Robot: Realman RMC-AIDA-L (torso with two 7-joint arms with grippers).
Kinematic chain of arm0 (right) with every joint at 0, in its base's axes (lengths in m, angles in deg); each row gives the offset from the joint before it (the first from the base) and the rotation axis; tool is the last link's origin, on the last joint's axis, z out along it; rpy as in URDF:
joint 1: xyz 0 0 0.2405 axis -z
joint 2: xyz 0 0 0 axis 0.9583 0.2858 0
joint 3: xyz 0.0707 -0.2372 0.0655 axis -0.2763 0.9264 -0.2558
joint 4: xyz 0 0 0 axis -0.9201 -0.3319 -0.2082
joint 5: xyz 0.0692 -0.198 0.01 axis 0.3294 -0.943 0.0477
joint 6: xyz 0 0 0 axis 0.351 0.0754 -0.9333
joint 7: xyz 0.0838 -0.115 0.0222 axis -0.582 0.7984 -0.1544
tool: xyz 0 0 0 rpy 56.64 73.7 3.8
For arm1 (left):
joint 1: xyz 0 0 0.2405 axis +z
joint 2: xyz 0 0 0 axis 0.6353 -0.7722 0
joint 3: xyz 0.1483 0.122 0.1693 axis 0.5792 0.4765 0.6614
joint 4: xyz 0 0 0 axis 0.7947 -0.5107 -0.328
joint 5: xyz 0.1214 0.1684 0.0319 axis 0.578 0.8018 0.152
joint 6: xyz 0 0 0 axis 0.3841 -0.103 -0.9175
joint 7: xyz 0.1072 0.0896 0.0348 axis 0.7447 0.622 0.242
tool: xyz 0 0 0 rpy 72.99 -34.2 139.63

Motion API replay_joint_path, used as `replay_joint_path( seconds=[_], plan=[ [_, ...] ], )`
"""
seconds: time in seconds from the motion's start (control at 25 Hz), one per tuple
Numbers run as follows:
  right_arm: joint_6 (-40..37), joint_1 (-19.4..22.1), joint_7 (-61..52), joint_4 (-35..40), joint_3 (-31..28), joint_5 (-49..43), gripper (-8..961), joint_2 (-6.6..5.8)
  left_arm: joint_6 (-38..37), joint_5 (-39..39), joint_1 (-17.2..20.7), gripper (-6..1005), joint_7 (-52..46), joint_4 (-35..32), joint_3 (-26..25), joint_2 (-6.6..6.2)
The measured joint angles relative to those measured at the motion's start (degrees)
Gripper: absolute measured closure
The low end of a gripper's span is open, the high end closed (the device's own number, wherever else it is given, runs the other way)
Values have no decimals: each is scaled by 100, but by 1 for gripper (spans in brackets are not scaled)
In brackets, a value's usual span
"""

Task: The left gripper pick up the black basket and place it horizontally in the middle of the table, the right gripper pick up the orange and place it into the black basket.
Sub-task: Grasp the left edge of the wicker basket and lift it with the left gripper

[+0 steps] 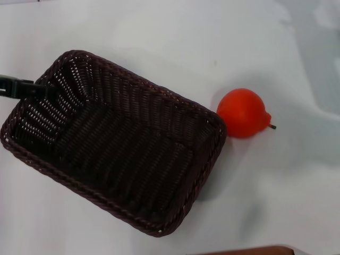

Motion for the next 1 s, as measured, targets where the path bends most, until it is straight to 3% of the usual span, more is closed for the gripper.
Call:
replay_joint_path(
  seconds=[0.4,0.6,1.0],
  plan=[
    [-210,-4,0,-18,0,0,8,0,60,482,-162,173,-3,70,144,205],
    [-179,7,0,-11,0,0,8,0,96,587,-171,312,-61,105,217,209],
    [-170,27,-29,13,0,0,9,-1,331,572,-134,710,-289,341,141,232]
  ],
)
